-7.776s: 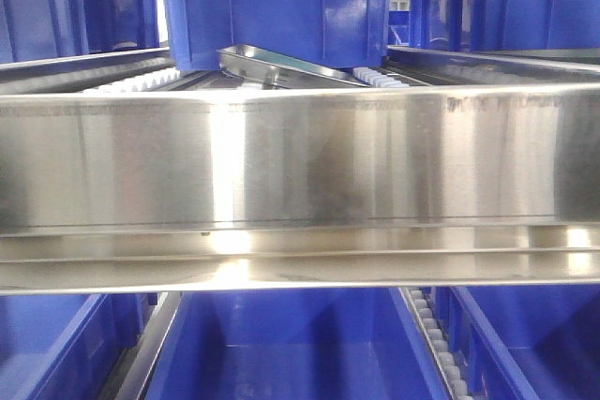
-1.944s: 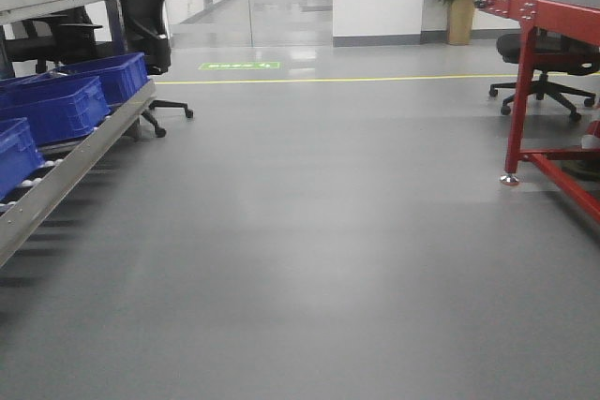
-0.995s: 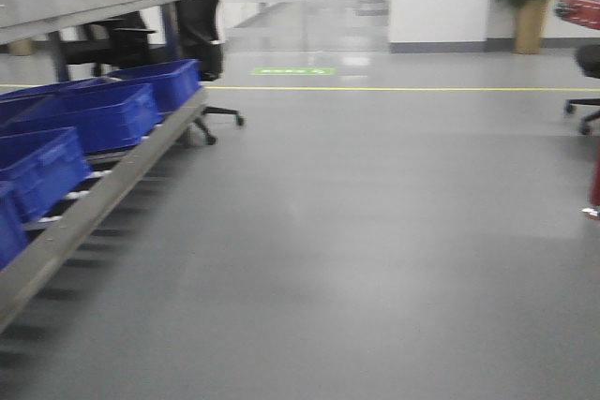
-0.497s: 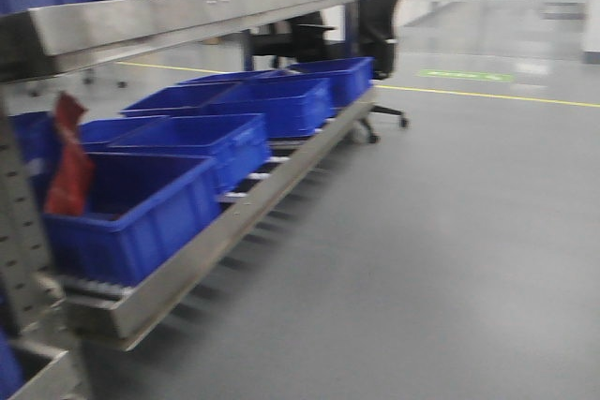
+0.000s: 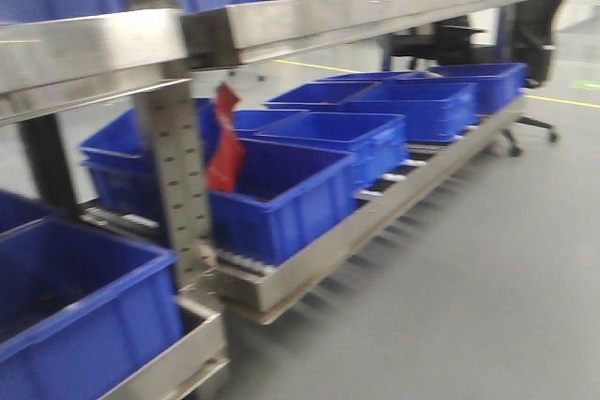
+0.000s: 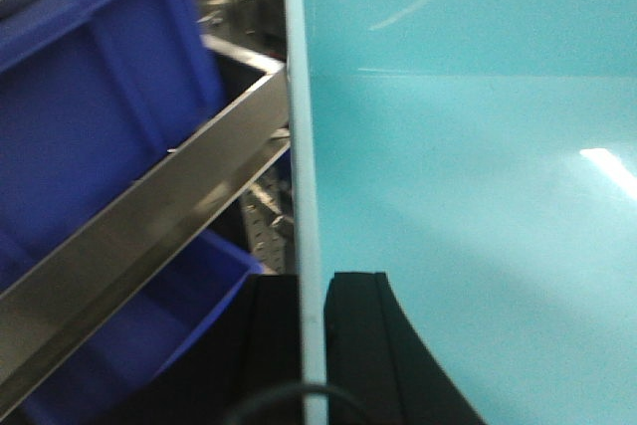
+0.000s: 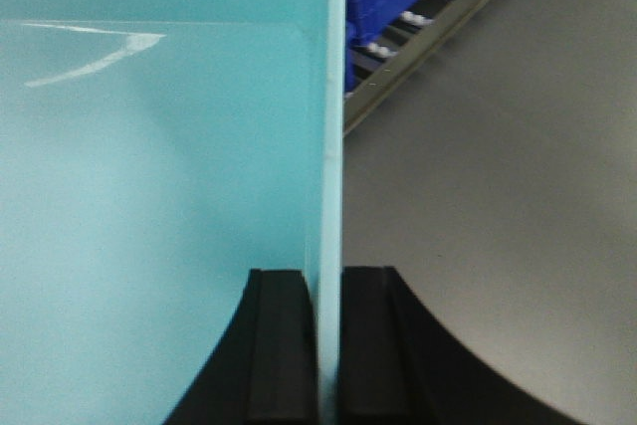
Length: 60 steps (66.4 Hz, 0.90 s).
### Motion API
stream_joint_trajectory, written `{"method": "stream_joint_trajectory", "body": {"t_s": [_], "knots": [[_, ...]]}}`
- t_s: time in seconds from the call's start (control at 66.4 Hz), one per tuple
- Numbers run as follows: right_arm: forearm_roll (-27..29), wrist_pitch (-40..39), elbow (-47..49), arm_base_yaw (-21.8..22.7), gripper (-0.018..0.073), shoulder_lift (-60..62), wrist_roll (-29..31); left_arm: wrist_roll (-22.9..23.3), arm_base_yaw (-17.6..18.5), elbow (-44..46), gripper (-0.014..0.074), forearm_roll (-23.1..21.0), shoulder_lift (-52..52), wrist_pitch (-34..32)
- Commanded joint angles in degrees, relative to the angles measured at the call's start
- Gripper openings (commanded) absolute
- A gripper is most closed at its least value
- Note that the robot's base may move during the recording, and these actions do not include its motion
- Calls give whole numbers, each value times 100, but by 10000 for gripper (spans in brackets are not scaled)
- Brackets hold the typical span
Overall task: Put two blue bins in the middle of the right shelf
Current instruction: 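Drive the base to the other shelf while holding the bin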
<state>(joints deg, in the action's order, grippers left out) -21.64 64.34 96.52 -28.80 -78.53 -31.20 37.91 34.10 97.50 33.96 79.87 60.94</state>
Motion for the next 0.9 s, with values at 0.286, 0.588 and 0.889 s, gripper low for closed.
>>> {"method": "stream_joint_trajectory", "body": {"t_s": [0.286, 0.588, 0.889], "knots": [[-119, -184, 80, 3, -153, 40, 18, -18, 51, 70, -111, 97, -65, -245], [-119, -184, 80, 3, -153, 40, 18, -18, 51, 70, -111, 97, -65, -245], [-119, -184, 80, 3, -153, 40, 18, -18, 51, 70, -111, 97, -65, -245]]}}
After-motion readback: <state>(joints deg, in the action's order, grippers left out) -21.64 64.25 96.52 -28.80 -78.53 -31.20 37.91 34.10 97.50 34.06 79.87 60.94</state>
